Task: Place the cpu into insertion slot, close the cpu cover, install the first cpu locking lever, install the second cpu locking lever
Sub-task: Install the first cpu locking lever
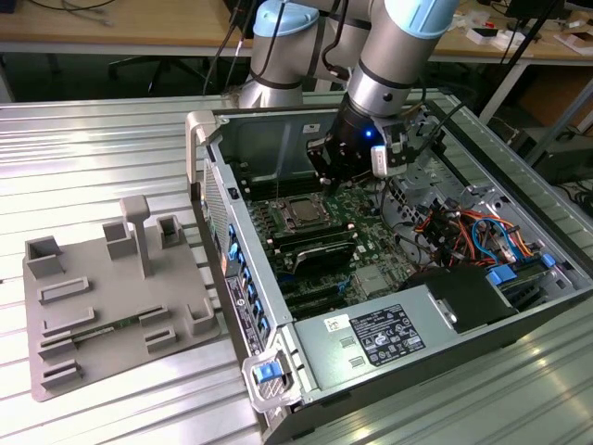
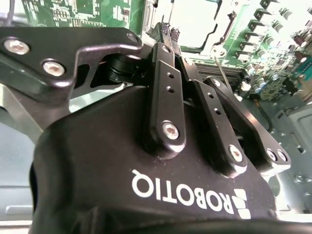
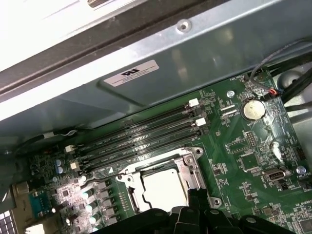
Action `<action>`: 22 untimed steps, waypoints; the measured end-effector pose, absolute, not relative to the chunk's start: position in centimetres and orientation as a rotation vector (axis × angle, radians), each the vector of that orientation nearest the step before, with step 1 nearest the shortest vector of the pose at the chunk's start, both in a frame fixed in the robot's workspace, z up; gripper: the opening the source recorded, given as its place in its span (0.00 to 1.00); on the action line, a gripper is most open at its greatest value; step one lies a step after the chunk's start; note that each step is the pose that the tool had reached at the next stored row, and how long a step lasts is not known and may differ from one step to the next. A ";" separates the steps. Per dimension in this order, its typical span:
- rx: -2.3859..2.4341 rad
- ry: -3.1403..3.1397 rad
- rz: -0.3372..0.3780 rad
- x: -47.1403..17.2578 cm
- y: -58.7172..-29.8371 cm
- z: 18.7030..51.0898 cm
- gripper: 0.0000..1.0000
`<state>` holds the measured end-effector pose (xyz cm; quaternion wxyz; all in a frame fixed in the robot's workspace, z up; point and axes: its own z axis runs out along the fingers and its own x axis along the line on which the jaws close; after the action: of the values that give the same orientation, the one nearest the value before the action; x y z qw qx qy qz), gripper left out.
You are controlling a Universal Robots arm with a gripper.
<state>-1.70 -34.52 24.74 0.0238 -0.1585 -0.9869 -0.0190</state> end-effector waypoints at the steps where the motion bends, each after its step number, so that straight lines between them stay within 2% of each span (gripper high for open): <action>1: -0.467 -3.057 -0.059 -1.7 -34.5 24.7 0.11; 22: -0.209 -3.080 -0.083 -1.7 -34.5 24.7 0.11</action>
<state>-1.70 -34.54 24.72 0.0268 -0.0678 -0.9970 -0.0270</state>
